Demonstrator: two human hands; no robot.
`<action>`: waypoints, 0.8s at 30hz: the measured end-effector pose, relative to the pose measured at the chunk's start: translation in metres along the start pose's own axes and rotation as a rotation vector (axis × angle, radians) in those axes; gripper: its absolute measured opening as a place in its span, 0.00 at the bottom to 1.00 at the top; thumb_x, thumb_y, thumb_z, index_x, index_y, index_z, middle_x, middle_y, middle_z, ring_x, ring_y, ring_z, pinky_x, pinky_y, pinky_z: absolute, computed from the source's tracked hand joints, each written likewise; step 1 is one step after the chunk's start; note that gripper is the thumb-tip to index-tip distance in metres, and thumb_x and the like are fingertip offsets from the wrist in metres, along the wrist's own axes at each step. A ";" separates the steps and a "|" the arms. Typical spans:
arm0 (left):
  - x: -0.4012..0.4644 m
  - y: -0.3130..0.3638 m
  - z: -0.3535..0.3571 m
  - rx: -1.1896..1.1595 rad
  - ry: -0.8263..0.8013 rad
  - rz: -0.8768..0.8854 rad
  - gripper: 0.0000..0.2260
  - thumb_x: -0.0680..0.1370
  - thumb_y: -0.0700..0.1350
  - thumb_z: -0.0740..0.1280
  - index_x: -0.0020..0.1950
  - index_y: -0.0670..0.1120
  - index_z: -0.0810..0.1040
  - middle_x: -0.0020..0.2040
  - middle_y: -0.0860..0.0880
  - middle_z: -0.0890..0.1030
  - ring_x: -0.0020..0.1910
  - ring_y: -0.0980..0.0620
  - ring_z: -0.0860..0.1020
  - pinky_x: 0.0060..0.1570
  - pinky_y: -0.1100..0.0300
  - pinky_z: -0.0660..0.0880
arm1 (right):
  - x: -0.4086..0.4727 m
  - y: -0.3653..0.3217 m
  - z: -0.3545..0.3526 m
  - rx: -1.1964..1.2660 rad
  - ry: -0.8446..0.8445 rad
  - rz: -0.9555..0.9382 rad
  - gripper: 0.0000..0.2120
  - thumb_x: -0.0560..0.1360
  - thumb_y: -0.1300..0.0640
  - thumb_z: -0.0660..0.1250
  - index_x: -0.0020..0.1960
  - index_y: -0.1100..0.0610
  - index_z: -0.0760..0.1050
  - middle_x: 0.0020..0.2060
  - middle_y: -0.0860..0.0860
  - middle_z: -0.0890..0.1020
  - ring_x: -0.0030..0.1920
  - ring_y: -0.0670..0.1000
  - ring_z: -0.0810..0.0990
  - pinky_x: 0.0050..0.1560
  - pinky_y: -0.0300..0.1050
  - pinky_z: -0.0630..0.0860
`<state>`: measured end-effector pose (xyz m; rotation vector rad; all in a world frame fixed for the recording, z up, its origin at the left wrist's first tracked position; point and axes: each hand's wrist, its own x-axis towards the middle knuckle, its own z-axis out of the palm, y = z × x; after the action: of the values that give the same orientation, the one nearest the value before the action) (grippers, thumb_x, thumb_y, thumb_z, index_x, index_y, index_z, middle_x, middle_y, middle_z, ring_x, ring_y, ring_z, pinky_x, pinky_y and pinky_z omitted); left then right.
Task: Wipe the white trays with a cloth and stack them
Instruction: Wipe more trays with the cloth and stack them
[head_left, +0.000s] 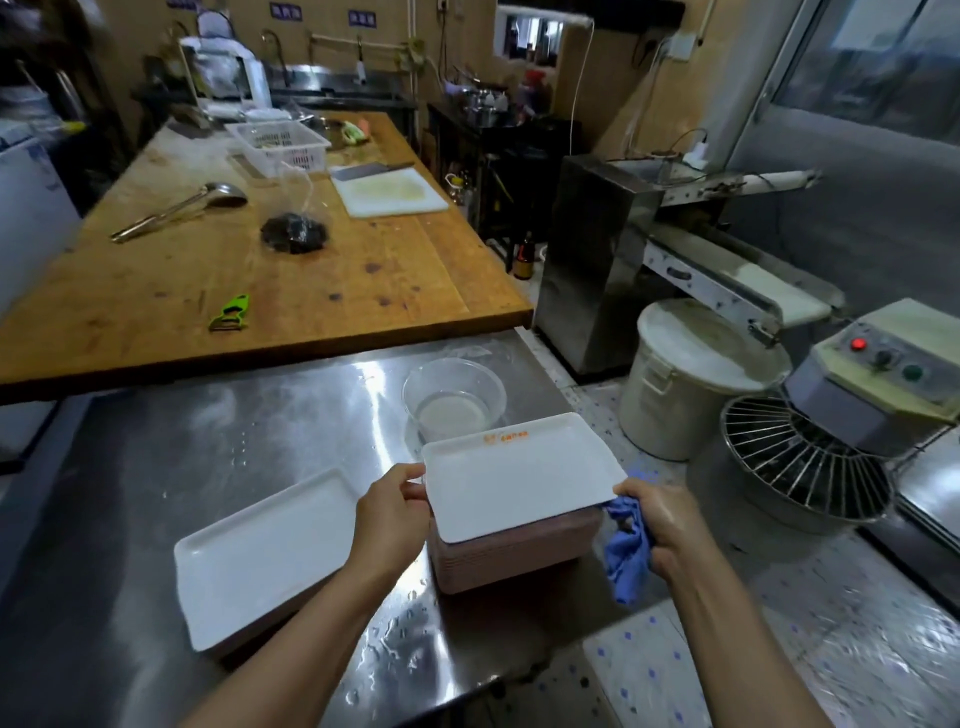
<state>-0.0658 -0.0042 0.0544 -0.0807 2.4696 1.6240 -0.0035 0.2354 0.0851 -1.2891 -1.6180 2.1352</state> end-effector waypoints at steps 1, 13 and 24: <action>0.002 -0.001 0.003 -0.020 -0.005 -0.037 0.18 0.75 0.33 0.61 0.63 0.44 0.75 0.45 0.47 0.82 0.44 0.48 0.81 0.51 0.53 0.78 | 0.003 0.003 -0.001 -0.017 0.007 -0.002 0.09 0.71 0.73 0.61 0.34 0.65 0.70 0.17 0.54 0.72 0.14 0.48 0.69 0.16 0.33 0.65; 0.004 -0.006 0.026 0.242 0.095 0.043 0.15 0.68 0.36 0.68 0.54 0.45 0.80 0.25 0.57 0.75 0.28 0.62 0.74 0.29 0.76 0.65 | 0.038 0.029 -0.002 -0.269 0.057 -0.098 0.05 0.68 0.69 0.70 0.42 0.65 0.74 0.34 0.61 0.78 0.33 0.55 0.76 0.32 0.44 0.72; 0.012 -0.011 0.033 0.414 0.122 0.061 0.16 0.69 0.39 0.68 0.57 0.42 0.78 0.43 0.42 0.79 0.45 0.43 0.77 0.46 0.55 0.74 | 0.036 0.022 -0.009 -0.407 0.198 -0.187 0.11 0.68 0.58 0.69 0.45 0.65 0.74 0.42 0.62 0.81 0.44 0.61 0.80 0.48 0.57 0.77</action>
<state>-0.0721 0.0224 0.0299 -0.0473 2.8715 1.1236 -0.0119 0.2545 0.0470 -1.3372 -2.0583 1.5693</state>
